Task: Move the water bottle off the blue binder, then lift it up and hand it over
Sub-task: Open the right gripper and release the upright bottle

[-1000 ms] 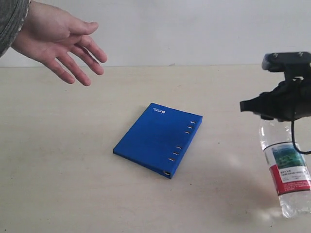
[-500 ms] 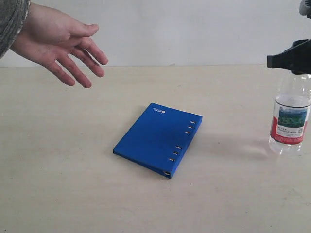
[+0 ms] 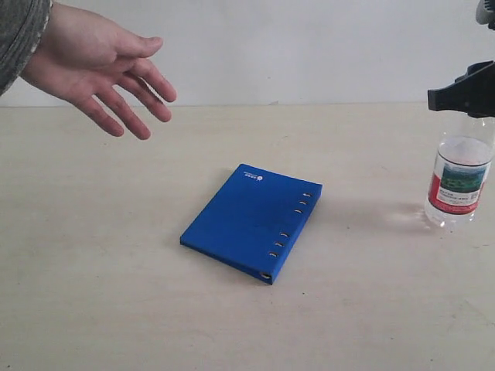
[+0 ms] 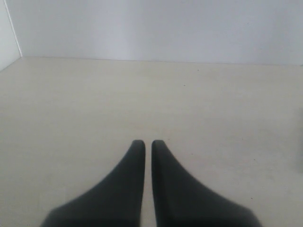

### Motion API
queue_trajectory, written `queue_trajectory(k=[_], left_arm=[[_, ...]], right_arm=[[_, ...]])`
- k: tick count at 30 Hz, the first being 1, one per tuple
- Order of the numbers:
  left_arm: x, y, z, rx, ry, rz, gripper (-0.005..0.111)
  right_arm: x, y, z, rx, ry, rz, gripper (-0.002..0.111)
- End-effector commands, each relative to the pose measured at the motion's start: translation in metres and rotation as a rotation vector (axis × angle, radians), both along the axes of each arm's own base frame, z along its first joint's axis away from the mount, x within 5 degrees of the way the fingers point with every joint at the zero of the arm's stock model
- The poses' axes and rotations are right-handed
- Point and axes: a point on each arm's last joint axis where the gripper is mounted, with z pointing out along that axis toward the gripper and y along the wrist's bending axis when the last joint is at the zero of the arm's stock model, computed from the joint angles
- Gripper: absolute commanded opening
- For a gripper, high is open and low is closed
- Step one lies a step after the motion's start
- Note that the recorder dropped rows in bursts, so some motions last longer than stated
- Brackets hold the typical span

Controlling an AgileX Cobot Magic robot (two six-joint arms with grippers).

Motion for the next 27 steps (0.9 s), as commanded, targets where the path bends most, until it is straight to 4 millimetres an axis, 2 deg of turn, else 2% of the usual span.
queue_trajectory(k=[1, 11, 18, 20, 27], left_arm=[[-0.0001, -0.0005, -0.0012, -0.003, 0.001, -0.007, 0.005], [-0.0001, -0.0005, -0.0012, -0.003, 0.001, -0.007, 0.005], [-0.0001, -0.0005, -0.0012, -0.003, 0.001, -0.007, 0.005], [-0.0001, -0.0005, -0.0012, -0.003, 0.001, -0.007, 0.005], [-0.0001, -0.0005, -0.0012, -0.003, 0.001, -0.007, 0.005]], right_arm=[[-0.0013, -0.0036, 0.0059, -0.033, -0.027, -0.017, 0.000], [-0.0011, -0.0054, 0.0066, -0.048, -0.035, -0.033, 0.001], [-0.0011, -0.0054, 0.0066, -0.048, -0.035, -0.033, 0.032], [-0.0011, -0.0058, 0.0067, -0.052, -0.036, -0.036, 0.036], [-0.0008, -0.0097, 0.0084, -0.071, -0.053, -0.075, 0.037]])
